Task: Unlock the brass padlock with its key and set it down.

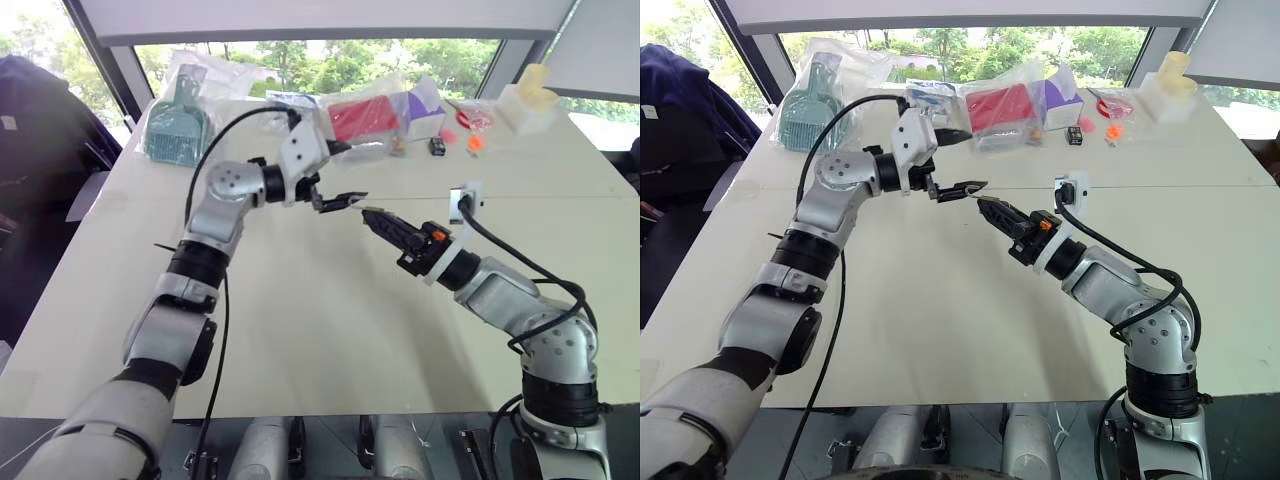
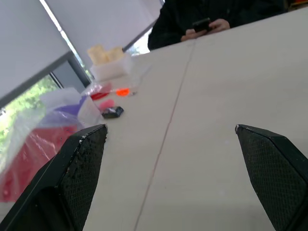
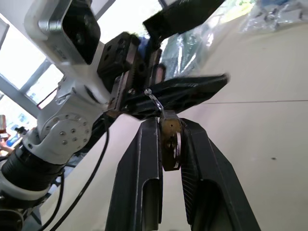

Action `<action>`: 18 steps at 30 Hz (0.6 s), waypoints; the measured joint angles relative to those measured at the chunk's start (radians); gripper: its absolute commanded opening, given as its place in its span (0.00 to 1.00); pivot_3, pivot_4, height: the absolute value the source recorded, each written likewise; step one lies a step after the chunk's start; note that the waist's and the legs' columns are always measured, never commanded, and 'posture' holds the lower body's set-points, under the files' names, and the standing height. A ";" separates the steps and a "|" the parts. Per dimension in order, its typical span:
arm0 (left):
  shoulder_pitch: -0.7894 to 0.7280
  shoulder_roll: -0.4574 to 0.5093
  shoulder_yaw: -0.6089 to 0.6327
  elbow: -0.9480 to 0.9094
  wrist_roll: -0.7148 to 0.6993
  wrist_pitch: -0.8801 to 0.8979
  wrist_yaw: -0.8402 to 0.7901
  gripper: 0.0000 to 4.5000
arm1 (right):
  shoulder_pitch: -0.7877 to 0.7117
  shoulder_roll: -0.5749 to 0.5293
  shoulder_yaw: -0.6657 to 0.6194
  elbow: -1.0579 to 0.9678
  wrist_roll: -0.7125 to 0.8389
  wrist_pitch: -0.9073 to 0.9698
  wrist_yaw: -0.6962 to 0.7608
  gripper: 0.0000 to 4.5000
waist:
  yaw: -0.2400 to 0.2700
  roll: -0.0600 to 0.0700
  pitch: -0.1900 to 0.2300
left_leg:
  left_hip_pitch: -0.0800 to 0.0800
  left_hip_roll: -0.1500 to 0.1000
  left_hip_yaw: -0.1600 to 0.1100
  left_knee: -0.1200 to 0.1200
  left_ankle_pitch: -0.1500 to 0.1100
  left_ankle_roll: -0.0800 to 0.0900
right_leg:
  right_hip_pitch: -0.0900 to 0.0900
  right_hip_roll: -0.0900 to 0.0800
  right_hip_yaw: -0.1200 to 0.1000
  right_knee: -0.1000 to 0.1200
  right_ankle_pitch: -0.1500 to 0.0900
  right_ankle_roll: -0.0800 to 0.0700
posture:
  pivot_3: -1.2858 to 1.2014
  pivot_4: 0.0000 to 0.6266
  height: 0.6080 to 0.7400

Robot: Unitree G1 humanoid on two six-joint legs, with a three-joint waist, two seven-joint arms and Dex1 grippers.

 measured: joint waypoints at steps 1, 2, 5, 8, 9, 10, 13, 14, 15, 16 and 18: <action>0.036 0.022 0.000 -0.037 -0.010 0.053 -0.012 0.98 | 0.000 -0.011 -0.001 0.029 -0.008 0.015 -0.014 0.01 | -0.002 0.000 0.000 | 0.000 0.000 0.000 0.000 0.000 0.000 | 0.000 0.000 0.000 0.000 0.000 0.000 | 0.52 0.24 0.96; 0.083 0.047 0.002 -0.086 -0.028 0.112 -0.028 0.98 | 0.004 -0.026 -0.003 0.065 -0.012 0.036 -0.028 0.01 | -0.005 0.000 0.000 | 0.000 0.000 0.000 0.000 0.003 -0.004 | 0.000 0.000 0.000 0.001 0.000 0.000 | 0.52 0.24 0.96; 0.222 0.121 0.003 -0.246 -0.083 0.291 -0.077 0.98 | 0.010 -0.046 -0.005 0.185 -0.009 0.113 -0.072 0.01 | -0.013 0.000 0.000 | 0.000 0.000 0.000 0.000 0.004 -0.006 | -0.001 0.000 0.000 0.001 0.000 0.000 | 0.52 0.24 0.96; 0.330 0.182 0.001 -0.438 -0.154 0.461 -0.117 0.98 | -0.008 -0.042 -0.014 0.298 0.020 0.181 -0.103 0.01 | -0.016 0.000 0.000 | -0.001 0.000 0.000 0.000 0.004 -0.006 | -0.001 0.000 0.000 0.000 -0.001 -0.001 | 0.52 0.24 0.96; 0.361 0.203 0.000 -0.503 -0.178 0.507 -0.129 0.98 | -0.024 -0.043 -0.016 0.334 0.023 0.202 -0.104 0.01 | -0.019 0.000 0.000 | 0.000 0.000 0.000 0.000 0.004 -0.007 | 0.000 0.000 0.000 -0.001 -0.001 -0.002 | 0.52 0.24 0.96; 0.387 0.223 0.000 -0.557 -0.197 0.541 -0.135 0.98 | -0.039 -0.048 -0.018 0.366 0.021 0.218 -0.103 0.01 | -0.020 0.000 0.000 | 0.000 0.000 0.000 0.000 0.003 -0.007 | 0.000 0.000 0.000 -0.001 -0.002 -0.004 | 0.52 0.24 0.96; 0.439 0.247 0.001 -0.651 -0.234 0.610 -0.133 1.00 | -0.083 -0.080 -0.016 0.431 -0.011 0.262 -0.081 0.24 | -0.017 0.000 0.000 | 0.000 0.000 -0.001 0.000 0.003 -0.006 | -0.001 0.000 0.000 -0.001 -0.002 -0.004 | 0.52 0.24 0.96; 0.444 0.247 0.001 -0.662 -0.238 0.621 -0.124 1.00 | -0.099 -0.093 -0.010 0.446 -0.030 0.275 -0.063 0.33 | -0.017 0.000 0.000 | 0.000 0.000 -0.001 0.000 0.003 -0.006 | -0.001 0.000 0.000 -0.001 -0.002 -0.004 | 0.52 0.24 0.96; 0.445 0.246 0.001 -0.671 -0.239 0.631 -0.113 1.00 | -0.113 -0.109 -0.001 0.454 -0.052 0.281 -0.044 0.44 | -0.017 0.000 0.000 | 0.000 0.000 -0.001 0.000 0.003 -0.006 | -0.001 0.000 0.000 -0.001 -0.002 -0.004 | 0.52 0.24 0.96; 0.446 0.245 0.001 -0.678 -0.239 0.634 -0.100 1.00 | -0.124 -0.133 0.013 0.458 -0.080 0.288 -0.014 0.56 | -0.017 0.000 0.000 | 0.000 0.000 -0.001 0.000 0.003 -0.006 | -0.001 0.000 0.000 -0.001 -0.002 -0.004 | 0.52 0.24 0.96; 0.446 0.242 0.002 -0.680 -0.239 0.637 -0.079 1.00 | -0.137 -0.160 0.020 0.462 -0.119 0.295 0.041 0.80 | -0.017 0.000 0.000 | 0.000 0.000 -0.001 0.000 0.003 -0.006 | -0.001 0.000 0.000 -0.001 -0.002 -0.004 | 0.52 0.24 0.96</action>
